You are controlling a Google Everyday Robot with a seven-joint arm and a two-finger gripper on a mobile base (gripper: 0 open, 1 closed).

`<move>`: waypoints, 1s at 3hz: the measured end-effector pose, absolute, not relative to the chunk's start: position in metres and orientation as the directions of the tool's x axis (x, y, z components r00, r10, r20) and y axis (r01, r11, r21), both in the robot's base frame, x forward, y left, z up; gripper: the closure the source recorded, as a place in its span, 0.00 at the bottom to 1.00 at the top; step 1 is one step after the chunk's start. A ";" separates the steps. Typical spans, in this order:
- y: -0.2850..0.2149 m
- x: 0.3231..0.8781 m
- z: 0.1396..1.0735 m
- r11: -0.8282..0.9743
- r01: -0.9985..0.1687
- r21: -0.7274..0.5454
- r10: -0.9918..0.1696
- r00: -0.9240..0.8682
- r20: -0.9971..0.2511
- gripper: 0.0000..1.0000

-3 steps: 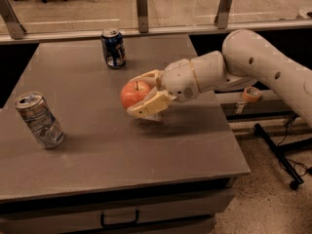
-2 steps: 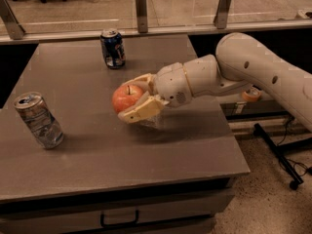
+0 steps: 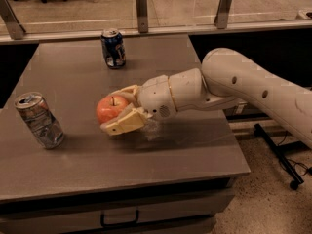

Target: Move apple near redbull can

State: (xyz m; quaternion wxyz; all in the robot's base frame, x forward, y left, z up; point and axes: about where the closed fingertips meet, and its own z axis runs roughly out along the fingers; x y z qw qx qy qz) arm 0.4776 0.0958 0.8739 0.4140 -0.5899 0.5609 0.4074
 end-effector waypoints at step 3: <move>0.162 0.461 0.862 -0.056 -0.998 -0.021 -0.281 0.036 -0.959 0.58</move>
Offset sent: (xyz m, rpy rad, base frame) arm -0.0202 0.0747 -0.0144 0.0680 0.0272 0.0240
